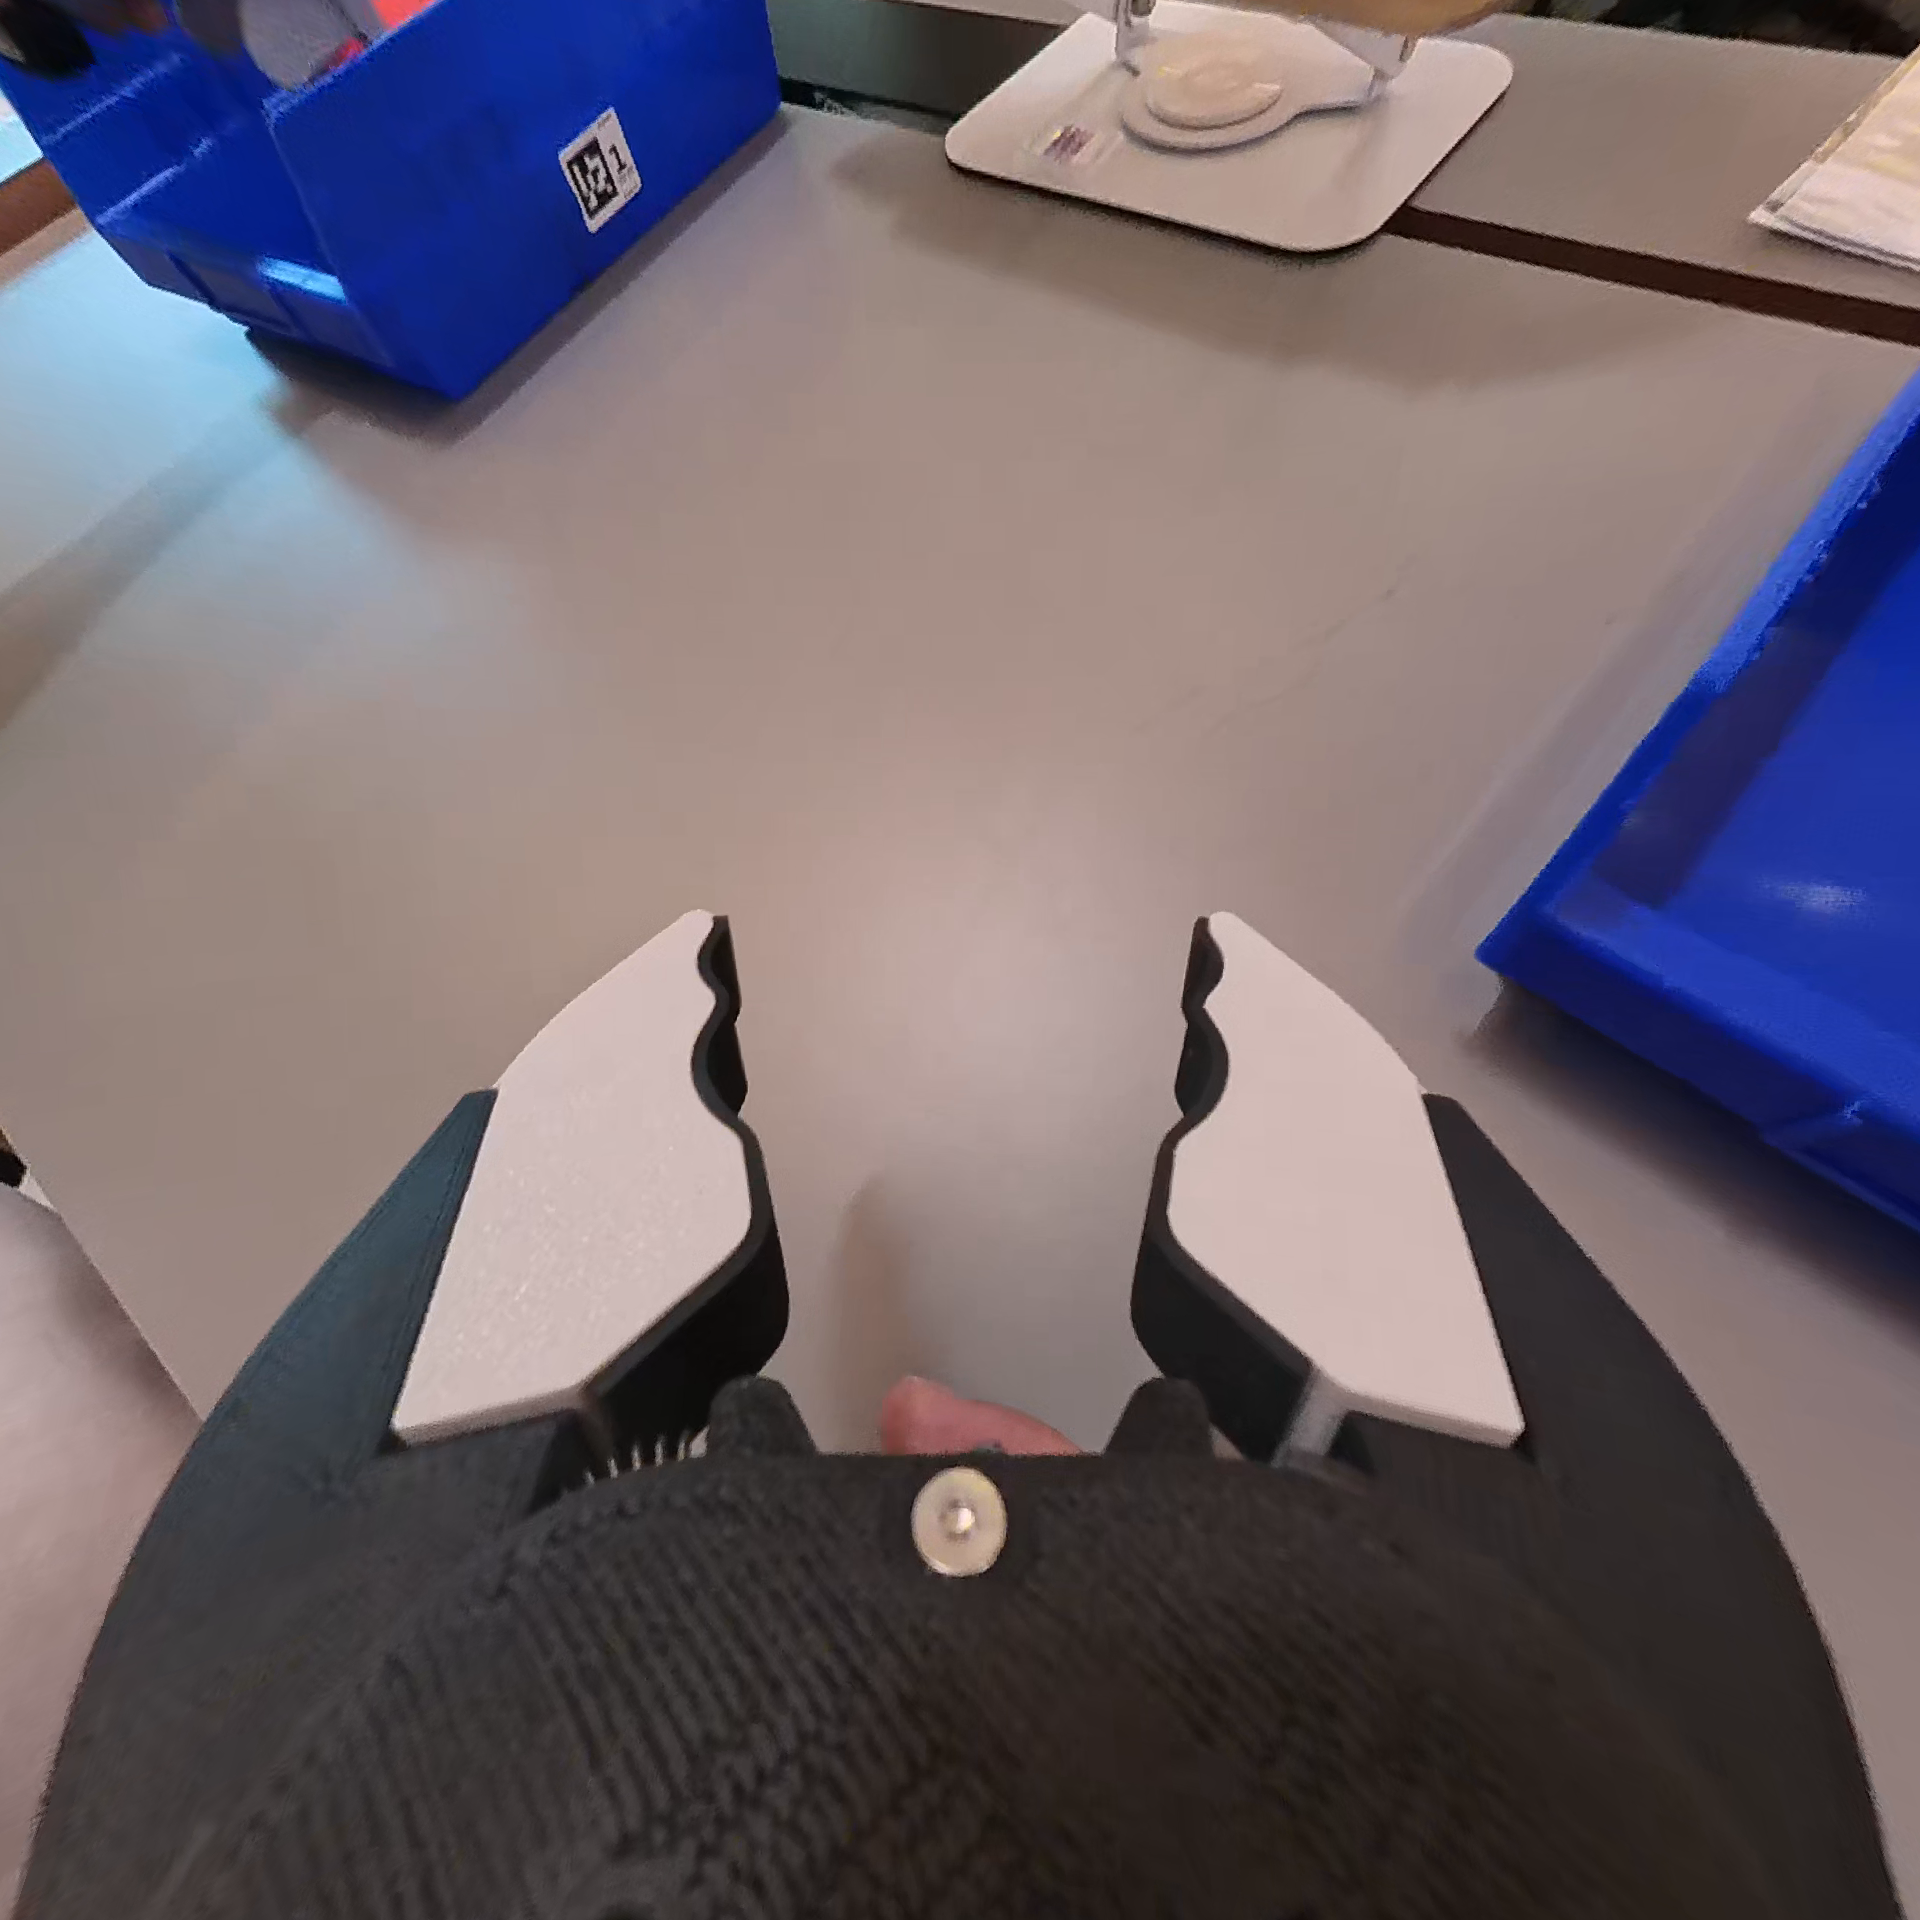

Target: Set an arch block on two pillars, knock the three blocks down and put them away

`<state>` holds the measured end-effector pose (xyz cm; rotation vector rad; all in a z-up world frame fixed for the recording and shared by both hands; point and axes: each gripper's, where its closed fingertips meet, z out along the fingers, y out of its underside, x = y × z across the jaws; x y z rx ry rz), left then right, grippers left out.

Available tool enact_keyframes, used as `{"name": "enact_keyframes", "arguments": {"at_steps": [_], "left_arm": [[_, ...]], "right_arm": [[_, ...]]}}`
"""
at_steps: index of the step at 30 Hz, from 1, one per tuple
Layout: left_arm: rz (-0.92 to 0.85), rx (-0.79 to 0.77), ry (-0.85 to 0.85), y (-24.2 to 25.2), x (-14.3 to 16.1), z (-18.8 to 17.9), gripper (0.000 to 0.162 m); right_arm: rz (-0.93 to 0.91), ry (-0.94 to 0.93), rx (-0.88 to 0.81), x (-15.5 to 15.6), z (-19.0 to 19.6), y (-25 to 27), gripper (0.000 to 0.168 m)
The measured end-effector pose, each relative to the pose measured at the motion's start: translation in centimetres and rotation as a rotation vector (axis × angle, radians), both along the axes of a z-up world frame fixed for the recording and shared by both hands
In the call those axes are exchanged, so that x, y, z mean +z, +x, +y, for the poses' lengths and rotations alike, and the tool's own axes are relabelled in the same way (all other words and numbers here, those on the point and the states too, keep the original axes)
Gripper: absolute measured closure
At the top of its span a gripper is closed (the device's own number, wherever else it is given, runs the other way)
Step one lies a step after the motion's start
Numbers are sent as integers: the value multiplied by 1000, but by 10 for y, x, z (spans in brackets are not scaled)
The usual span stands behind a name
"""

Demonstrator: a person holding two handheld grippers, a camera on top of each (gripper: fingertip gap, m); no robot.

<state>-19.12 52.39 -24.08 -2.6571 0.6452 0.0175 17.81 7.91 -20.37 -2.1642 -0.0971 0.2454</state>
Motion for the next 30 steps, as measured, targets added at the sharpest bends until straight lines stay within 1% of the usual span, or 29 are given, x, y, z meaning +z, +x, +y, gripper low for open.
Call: {"name": "enact_keyframes", "arguments": {"at_steps": [1, 5, 8, 12, 16, 19, 21, 24, 27, 30], "left_arm": [[-46, -17, 13, 4, 9, -4, 130], [-206, -110, 96, 21, 50, -26, 129], [-357, -235, 157, 48, 83, -54, 129], [-530, -492, 227, 99, 120, -105, 130], [-780, -778, 210, 161, 145, -172, 130], [-917, -962, 182, 197, 152, -215, 130], [-955, -1045, 159, 216, 147, -234, 130], [-1043, -1173, 136, 241, 144, -264, 130], [-1146, -1267, 109, 258, 145, -290, 130], [-1185, -1340, 107, 268, 144, -308, 130]], "right_arm": [[-1, 5, 1, 2, 1, 0, 85], [29, 81, 56, 19, 12, -9, 78], [87, 156, 120, 37, 25, -22, 71], [186, 263, 204, 72, 45, -34, 71], [253, 401, 273, 110, 64, -38, 70], [231, 456, 303, 128, 77, -37, 69], [217, 475, 334, 137, 84, -40, 78], [176, 507, 366, 147, 94, -43, 84], [188, 516, 427, 155, 100, -49, 85], [171, 532, 478, 159, 104, -54, 87]]}}
